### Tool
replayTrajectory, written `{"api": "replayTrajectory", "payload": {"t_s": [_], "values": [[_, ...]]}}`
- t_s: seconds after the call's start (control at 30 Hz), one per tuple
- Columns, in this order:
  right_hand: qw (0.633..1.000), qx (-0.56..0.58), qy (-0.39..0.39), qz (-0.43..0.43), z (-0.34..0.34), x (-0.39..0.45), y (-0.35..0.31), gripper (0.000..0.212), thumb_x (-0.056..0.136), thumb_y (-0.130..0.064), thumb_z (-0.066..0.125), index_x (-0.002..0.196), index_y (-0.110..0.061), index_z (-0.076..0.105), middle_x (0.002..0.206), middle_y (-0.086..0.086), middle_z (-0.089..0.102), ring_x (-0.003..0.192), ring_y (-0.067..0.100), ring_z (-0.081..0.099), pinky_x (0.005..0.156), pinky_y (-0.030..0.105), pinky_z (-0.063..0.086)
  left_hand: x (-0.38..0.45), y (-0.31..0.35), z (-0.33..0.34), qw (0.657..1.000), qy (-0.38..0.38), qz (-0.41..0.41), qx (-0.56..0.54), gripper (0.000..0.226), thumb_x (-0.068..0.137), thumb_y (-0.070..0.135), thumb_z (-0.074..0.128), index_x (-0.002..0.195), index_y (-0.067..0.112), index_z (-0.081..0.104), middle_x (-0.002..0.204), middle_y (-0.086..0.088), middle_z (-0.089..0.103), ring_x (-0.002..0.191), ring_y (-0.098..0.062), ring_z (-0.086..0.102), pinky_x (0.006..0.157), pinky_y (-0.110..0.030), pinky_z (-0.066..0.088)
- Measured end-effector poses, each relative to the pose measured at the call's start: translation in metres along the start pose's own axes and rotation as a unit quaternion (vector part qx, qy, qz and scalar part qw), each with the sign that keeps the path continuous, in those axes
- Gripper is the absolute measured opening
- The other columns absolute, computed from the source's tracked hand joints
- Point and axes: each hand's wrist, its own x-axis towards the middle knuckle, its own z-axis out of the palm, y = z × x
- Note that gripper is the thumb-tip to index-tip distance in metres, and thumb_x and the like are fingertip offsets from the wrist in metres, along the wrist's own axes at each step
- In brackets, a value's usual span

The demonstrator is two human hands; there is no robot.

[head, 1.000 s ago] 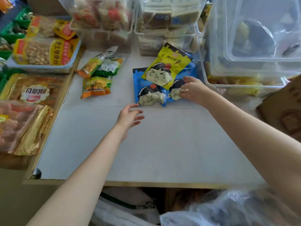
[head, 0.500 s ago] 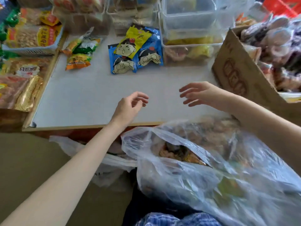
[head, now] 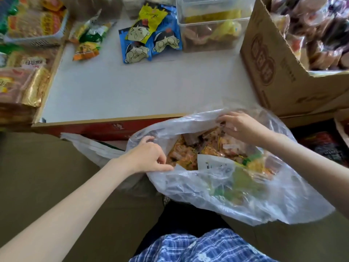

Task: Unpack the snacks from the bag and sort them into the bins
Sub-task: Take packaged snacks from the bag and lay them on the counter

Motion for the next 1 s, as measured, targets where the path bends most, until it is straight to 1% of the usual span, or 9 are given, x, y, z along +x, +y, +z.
{"api": "replayTrajectory", "payload": {"t_s": [0.1, 0.17, 0.33, 0.5, 0.6, 0.7, 0.8, 0.87, 1.0], "values": [[0.990, -0.076, -0.100, -0.065, 0.021, -0.007, -0.030, 0.036, 0.086, -0.036, 0.064, 0.119, -0.021, 0.062, 0.124, 0.001, 0.058, 0.118, 0.024, 0.048, 0.098, 0.044, 0.042, -0.003, 0.003, 0.002, 0.999, 0.034, 0.005, -0.016, 0.035, 0.081, 0.058, 0.058, 0.094, 0.028, 0.069, 0.089, 0.013, 0.067, 0.094, -0.005, 0.053, 0.110, -0.035, 0.019], [0.959, -0.196, -0.202, -0.027, 0.039, -0.013, -0.043, 0.050, 0.084, -0.050, 0.059, 0.124, -0.021, 0.056, 0.131, 0.001, 0.047, 0.124, 0.025, 0.036, 0.103, 0.044, 0.035, -0.002, 0.004, 0.004, 0.996, 0.061, 0.020, -0.054, 0.059, 0.073, 0.069, 0.050, 0.114, 0.028, 0.062, 0.108, 0.011, 0.064, 0.108, -0.010, 0.049, 0.103, -0.037, 0.033], [0.937, -0.227, -0.262, 0.032, 0.044, -0.014, -0.049, 0.035, 0.083, -0.031, 0.067, 0.112, -0.011, 0.062, 0.130, 0.008, 0.040, 0.124, 0.028, 0.032, 0.103, 0.045, 0.029, 0.007, 0.005, 0.001, 0.989, 0.089, 0.010, -0.118, 0.051, 0.081, 0.053, 0.062, 0.123, 0.023, 0.056, 0.124, 0.005, 0.058, 0.118, -0.013, 0.048, 0.103, -0.031, 0.037], [0.991, 0.004, -0.111, 0.079, -0.008, -0.001, -0.048, 0.012, 0.084, -0.019, 0.067, 0.093, -0.012, 0.067, 0.106, 0.004, 0.053, 0.098, 0.021, 0.054, 0.074, 0.022, 0.035, 0.014, 0.017, -0.015, 0.976, 0.110, -0.002, -0.186, 0.049, 0.084, 0.039, 0.065, 0.127, 0.020, 0.052, 0.125, 0.006, 0.057, 0.111, -0.005, 0.050, 0.098, -0.022, 0.040], [0.936, 0.324, -0.074, 0.115, -0.050, 0.005, -0.053, 0.006, 0.090, -0.011, 0.061, 0.086, -0.012, 0.057, 0.084, 0.000, 0.059, 0.067, 0.016, 0.051, 0.063, 0.024, 0.037, 0.019, 0.023, -0.030, 0.960, 0.118, -0.024, -0.253, 0.067, 0.082, 0.036, 0.069, 0.139, 0.021, 0.038, 0.121, 0.013, 0.048, 0.113, -0.004, 0.047, 0.092, -0.017, 0.038], [0.839, 0.530, -0.003, 0.125, -0.074, 0.011, -0.060, 0.014, 0.093, -0.003, 0.052, 0.081, -0.010, 0.049, 0.082, 0.010, 0.063, 0.066, 0.020, 0.057, 0.064, 0.031, 0.048, 0.024, 0.024, -0.046, 0.879, 0.164, -0.069, -0.442, 0.058, 0.080, 0.027, 0.074, 0.129, 0.019, 0.044, 0.106, 0.010, 0.059, 0.103, -0.010, 0.061, 0.074, -0.005, 0.045], [0.751, 0.632, 0.097, 0.164, -0.082, 0.026, -0.068, 0.015, 0.095, -0.006, 0.048, 0.081, -0.010, 0.046, 0.073, 0.003, 0.064, 0.055, 0.010, 0.063, 0.052, 0.021, 0.052, 0.026, 0.016, -0.059, 0.771, 0.149, -0.059, -0.617, 0.062, 0.075, 0.031, 0.075, 0.127, 0.013, 0.048, 0.111, -0.003, 0.068, 0.105, -0.021, 0.064, 0.090, -0.026, 0.051], [0.708, 0.671, 0.125, 0.184, -0.083, 0.042, -0.075, 0.014, 0.097, -0.010, 0.048, 0.083, -0.011, 0.046, 0.079, 0.006, 0.060, 0.056, 0.012, 0.062, 0.050, 0.021, 0.052, 0.027, 0.013, -0.066, 0.749, 0.152, -0.058, -0.642, 0.040, 0.084, 0.016, 0.069, 0.120, 0.011, 0.053, 0.110, -0.006, 0.067, 0.099, -0.021, 0.065, 0.088, -0.030, 0.054], [0.756, 0.640, 0.024, 0.133, -0.076, 0.079, -0.086, 0.028, 0.087, -0.024, 0.060, 0.111, -0.013, 0.049, 0.102, 0.005, 0.066, 0.083, 0.014, 0.067, 0.067, 0.026, 0.055, 0.035, -0.016, -0.081, 0.701, 0.241, -0.101, -0.664, 0.016, 0.091, 0.007, 0.056, 0.106, 0.012, 0.061, 0.084, 0.004, 0.071, 0.073, -0.010, 0.067, 0.072, -0.023, 0.056]]}}
